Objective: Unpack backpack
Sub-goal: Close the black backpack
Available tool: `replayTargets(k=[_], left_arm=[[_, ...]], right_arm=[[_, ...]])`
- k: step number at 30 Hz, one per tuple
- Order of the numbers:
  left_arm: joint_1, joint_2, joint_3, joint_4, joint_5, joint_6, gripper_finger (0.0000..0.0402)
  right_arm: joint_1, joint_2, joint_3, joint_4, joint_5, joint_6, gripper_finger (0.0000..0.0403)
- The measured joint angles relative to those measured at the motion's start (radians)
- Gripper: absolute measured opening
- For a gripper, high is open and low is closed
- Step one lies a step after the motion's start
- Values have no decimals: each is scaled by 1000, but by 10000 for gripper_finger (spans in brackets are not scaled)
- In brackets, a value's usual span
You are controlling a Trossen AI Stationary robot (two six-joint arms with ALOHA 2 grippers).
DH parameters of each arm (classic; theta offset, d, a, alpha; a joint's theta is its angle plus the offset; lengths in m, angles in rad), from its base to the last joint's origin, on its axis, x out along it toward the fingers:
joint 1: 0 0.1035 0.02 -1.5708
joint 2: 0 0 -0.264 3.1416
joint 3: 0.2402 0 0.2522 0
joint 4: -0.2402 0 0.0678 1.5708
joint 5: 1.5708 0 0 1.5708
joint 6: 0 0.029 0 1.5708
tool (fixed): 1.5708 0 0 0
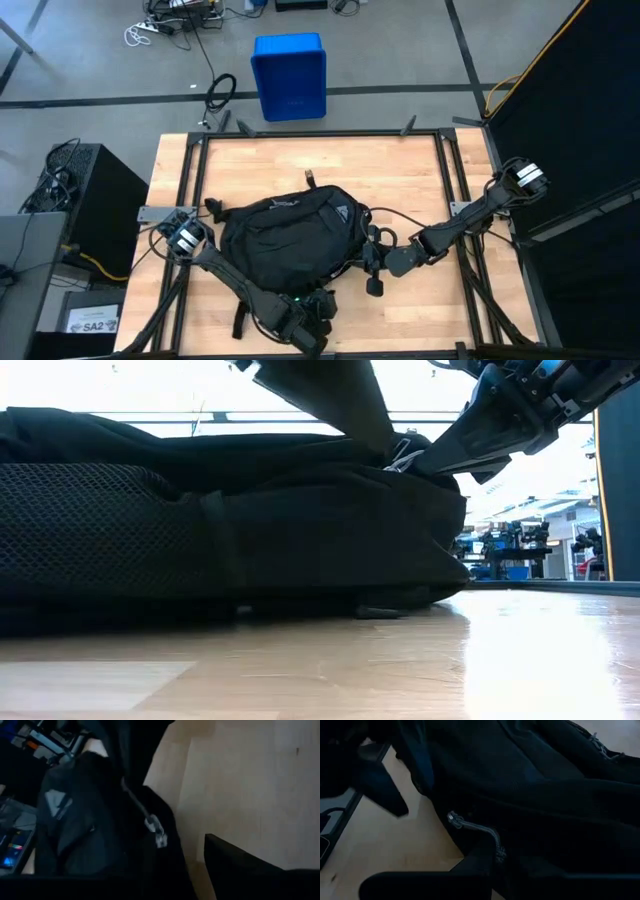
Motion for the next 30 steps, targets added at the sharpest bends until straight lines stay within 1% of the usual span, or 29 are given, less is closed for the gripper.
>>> replayTargets(k=[2, 5, 12, 22, 26, 30], left_arm=[[9, 0, 0, 28, 3, 20, 142], [22, 0, 0, 27, 4, 14, 142], [37, 0, -16, -49, 20, -105, 142], [40, 0, -64, -52, 61, -165, 141], [41, 0, -74, -59, 62, -172, 119], [41, 0, -74, -62, 61, -173, 70]], right_arm=[[0, 0, 0, 0, -2, 1, 0], [0, 0, 1, 0, -5, 4, 0], [0, 1, 2, 1, -6, 4, 0], [0, 1, 2, 0, -8, 4, 0], [0, 2, 2, 1, -10, 4, 0], [0, 2, 2, 1, -11, 4, 0]])
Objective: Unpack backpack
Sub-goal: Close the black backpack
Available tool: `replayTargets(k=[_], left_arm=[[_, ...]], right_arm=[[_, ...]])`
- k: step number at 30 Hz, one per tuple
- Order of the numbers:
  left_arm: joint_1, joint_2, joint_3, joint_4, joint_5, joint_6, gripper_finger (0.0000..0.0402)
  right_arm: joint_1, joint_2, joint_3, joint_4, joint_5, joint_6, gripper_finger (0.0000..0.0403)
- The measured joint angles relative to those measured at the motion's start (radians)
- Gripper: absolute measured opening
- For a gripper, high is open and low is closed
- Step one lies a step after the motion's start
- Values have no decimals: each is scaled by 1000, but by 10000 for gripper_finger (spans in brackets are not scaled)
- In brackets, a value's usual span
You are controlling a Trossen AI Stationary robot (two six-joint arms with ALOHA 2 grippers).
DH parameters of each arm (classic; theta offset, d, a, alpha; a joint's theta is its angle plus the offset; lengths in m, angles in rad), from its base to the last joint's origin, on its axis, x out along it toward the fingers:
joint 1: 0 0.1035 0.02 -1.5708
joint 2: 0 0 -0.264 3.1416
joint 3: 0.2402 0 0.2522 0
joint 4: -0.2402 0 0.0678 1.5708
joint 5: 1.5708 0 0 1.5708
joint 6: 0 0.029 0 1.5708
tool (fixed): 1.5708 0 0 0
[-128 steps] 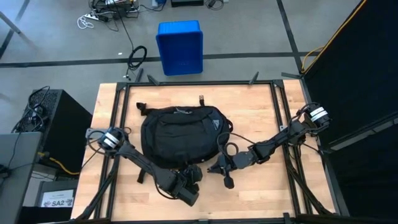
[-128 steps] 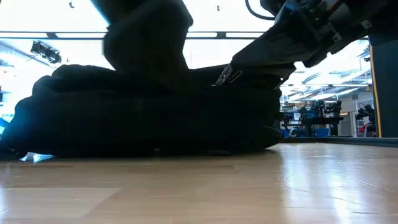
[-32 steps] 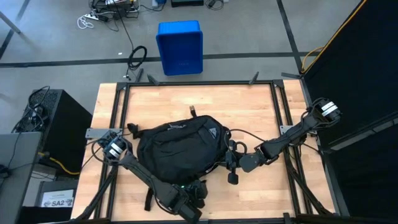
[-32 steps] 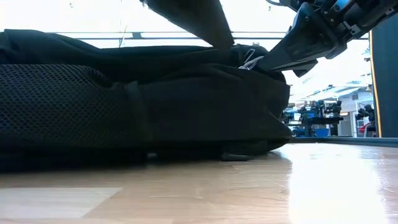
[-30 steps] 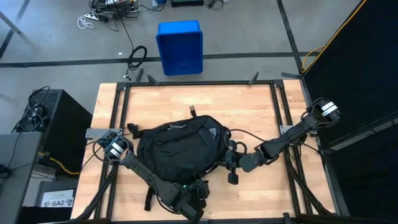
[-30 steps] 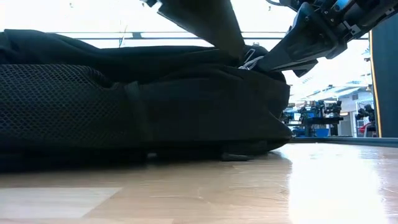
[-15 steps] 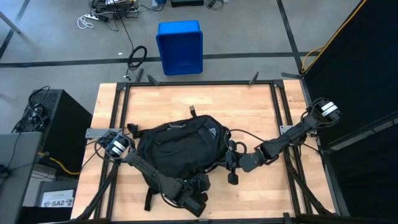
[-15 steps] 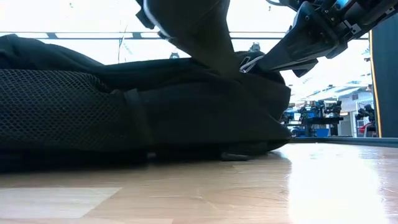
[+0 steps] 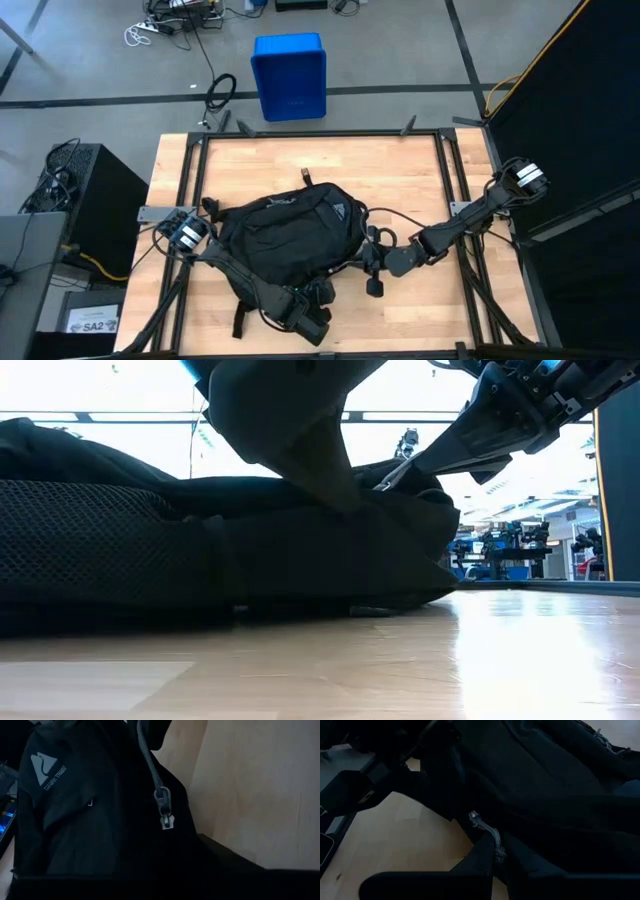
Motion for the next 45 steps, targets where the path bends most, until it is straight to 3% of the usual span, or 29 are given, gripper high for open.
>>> replayTargets(k=[4, 8, 15, 25, 30, 35, 40, 45], left_arm=[[0, 0, 0, 0, -12, 6, 11], [0, 0, 0, 3, -13, 22, 2], [-15, 0, -1, 78, 0, 149, 0], [-86, 0, -1, 20, 47, 88, 0], [-92, 2, -18, 2, -47, 9, 0], [-81, 2, -17, 90, -143, 34, 0], [-51, 0, -5, 149, -176, 145, 9], [-14, 0, 26, 117, -177, 171, 43]], right_arm=[[0, 0, 0, 0, -2, 0, 0], [0, 0, 0, 0, -5, 0, 0], [-3, 0, 2, -28, 47, -16, 0], [-5, -34, 1, -215, 198, 66, 0], [-4, -36, 1, -185, 170, 77, 0], [-3, -35, 1, -163, 133, 71, 0], [-3, -35, 1, -158, 122, 70, 0], [-3, -35, 0, -157, 107, 69, 0]])
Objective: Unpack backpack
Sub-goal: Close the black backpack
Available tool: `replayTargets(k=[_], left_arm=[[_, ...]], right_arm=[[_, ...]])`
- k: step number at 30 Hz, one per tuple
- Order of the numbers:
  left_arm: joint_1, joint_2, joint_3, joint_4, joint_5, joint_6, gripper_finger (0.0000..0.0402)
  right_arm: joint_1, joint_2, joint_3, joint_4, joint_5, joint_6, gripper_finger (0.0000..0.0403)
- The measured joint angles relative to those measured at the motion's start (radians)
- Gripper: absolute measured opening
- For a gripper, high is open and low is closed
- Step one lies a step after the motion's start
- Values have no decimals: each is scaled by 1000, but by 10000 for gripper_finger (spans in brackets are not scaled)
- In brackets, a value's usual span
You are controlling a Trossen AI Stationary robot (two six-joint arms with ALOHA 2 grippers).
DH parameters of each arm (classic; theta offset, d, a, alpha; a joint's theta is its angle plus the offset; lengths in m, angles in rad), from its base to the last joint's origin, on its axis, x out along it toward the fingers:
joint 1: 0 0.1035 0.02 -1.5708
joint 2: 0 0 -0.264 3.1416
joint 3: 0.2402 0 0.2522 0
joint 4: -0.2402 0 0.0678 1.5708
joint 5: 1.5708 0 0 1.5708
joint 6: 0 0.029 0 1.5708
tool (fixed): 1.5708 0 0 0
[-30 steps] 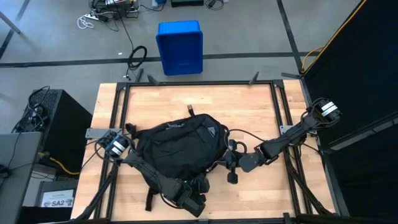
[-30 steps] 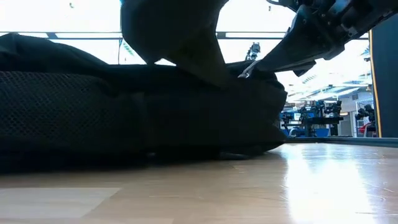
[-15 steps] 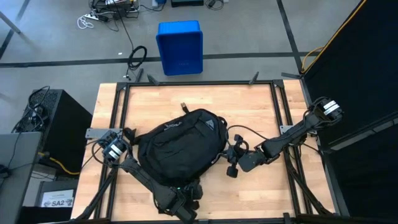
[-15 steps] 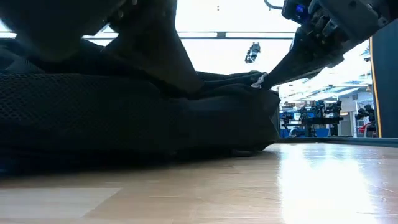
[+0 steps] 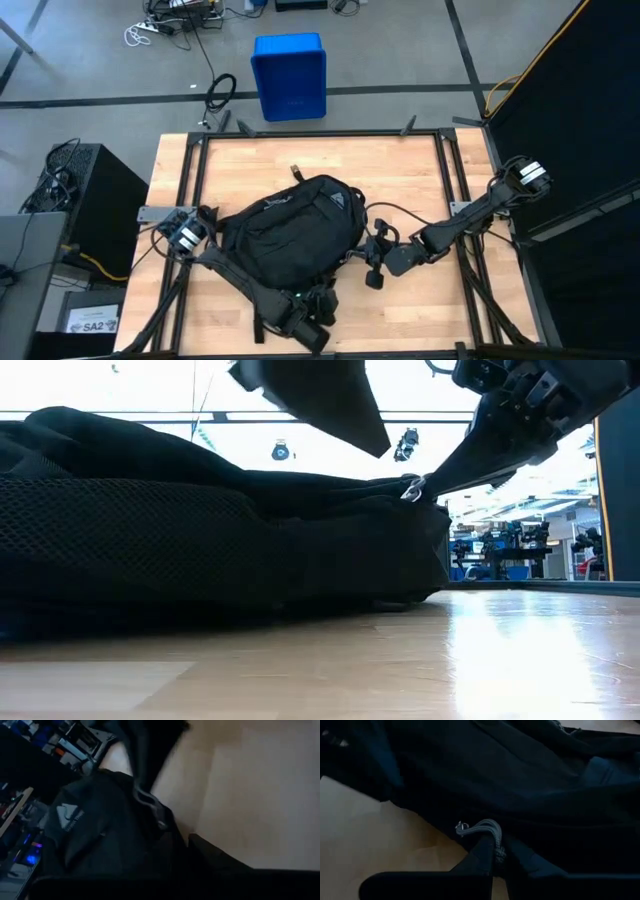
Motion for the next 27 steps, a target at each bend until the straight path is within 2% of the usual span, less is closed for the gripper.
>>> replayTargets(k=[3, 8, 13, 18, 24, 27], left_arm=[[29, -2, 6, -25, 30, -2, 76], [88, 0, 5, -49, 150, -38, 137], [124, 0, 5, -71, 166, -55, 182], [126, 0, 49, -117, 159, -53, 195], [111, 0, 133, -251, 88, -74, 193], [118, 0, 133, -255, 120, -80, 193]], right_arm=[[0, 0, 0, 3, -5, 0, 0], [0, 0, 0, 6, -13, -6, 0], [0, 0, 0, 7, -21, -6, 0], [0, 1, 0, 6, -25, -12, 0], [0, 1, 0, 5, -25, -16, 0], [0, 1, 0, 5, -26, -16, 0]])
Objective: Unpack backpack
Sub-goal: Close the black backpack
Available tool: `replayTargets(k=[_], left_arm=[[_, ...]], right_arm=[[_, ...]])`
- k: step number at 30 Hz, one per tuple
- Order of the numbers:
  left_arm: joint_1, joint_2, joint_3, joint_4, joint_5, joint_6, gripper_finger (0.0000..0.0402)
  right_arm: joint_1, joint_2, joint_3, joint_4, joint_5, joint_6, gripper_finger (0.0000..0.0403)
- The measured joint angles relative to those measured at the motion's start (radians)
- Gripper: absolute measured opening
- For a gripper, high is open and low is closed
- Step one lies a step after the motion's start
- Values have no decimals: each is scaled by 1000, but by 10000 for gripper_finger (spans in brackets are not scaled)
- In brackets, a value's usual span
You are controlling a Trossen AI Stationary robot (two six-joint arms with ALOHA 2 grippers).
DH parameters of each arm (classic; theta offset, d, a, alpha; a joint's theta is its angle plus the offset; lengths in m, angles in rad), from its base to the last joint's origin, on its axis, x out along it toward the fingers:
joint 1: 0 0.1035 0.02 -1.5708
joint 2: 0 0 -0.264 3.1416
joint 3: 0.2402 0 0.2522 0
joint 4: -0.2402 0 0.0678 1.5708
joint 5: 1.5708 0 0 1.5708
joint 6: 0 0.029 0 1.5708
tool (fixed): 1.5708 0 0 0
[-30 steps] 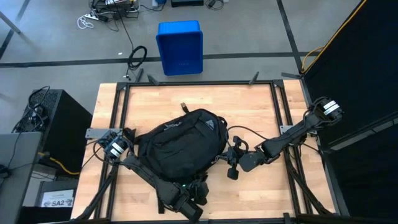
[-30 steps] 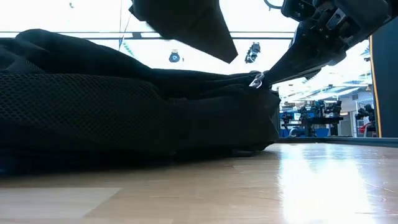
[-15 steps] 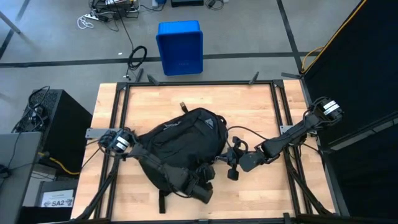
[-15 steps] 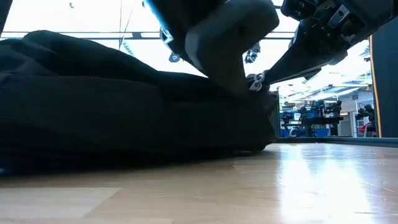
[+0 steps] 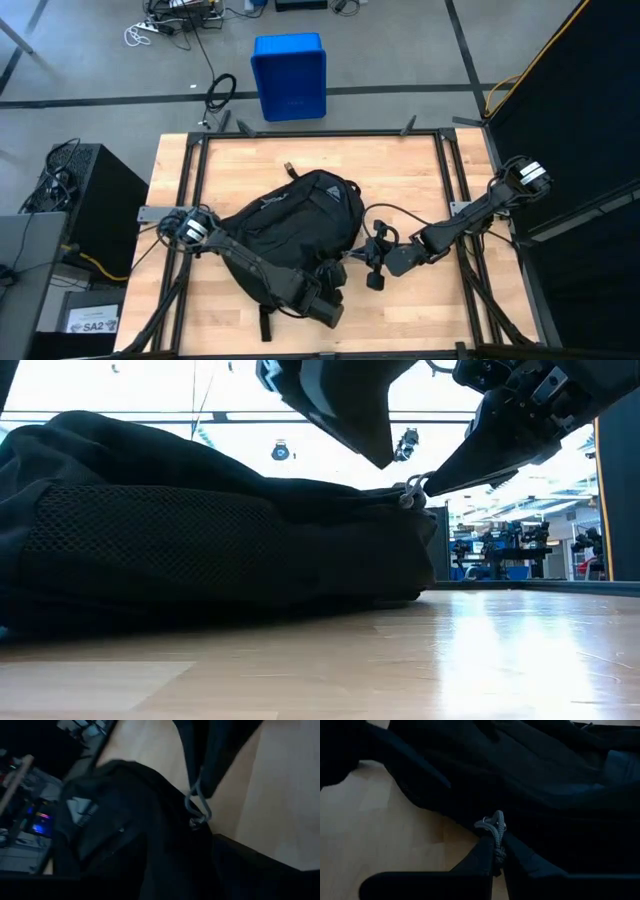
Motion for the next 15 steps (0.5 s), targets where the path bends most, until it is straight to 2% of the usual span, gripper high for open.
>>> replayTargets(k=[2, 7, 15], left_arm=[[19, 0, -13, 10, 48, -5, 193], [67, 0, -47, 0, 78, -52, 193], [127, 0, -47, 12, 181, -53, 194]], right_arm=[[0, 0, 0, 0, 0, 0, 0], [0, 0, 0, 2, -5, 0, 0], [0, 0, 0, 2, -5, 0, 0]])
